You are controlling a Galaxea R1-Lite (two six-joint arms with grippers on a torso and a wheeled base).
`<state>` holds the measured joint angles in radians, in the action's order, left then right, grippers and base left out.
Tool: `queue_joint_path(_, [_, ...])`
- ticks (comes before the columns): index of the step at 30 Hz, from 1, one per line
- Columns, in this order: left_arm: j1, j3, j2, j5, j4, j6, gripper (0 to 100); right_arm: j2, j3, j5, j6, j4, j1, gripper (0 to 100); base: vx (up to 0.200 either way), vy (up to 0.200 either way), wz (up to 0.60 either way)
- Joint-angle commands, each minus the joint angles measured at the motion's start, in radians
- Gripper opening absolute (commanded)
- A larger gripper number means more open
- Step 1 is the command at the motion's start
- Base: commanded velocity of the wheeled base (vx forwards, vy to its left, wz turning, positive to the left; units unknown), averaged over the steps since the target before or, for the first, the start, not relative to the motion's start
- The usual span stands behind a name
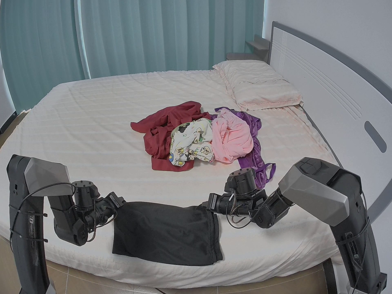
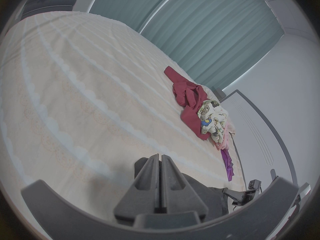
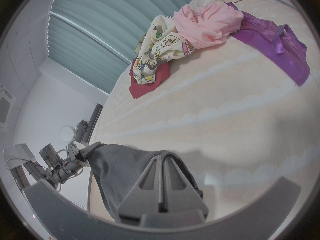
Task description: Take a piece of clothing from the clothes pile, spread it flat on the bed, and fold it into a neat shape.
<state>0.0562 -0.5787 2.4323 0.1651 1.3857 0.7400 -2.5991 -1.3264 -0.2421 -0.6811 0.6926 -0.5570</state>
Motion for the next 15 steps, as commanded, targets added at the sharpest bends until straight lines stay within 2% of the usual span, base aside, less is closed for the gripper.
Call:
queue_joint_path(1, [-0.001,-0.001,0.03,-0.003,0.027,-0.002,0,0.001,-0.017,0.017,-0.023,0.002,0.009,0,0.0,0.0,0.0])
queue_joint_path(5, [-0.002,-0.001,0.059,-0.004,0.079,-0.007,0,-0.001,-0.053,0.08,-0.045,0.002,0.026,0,0.0,0.0,0.0])
queue_joint_path(15, [-0.006,-0.004,0.068,-0.003,0.091,-0.016,0,0.001,-0.042,0.092,-0.045,-0.01,0.054,0,0.0,0.0,0.0])
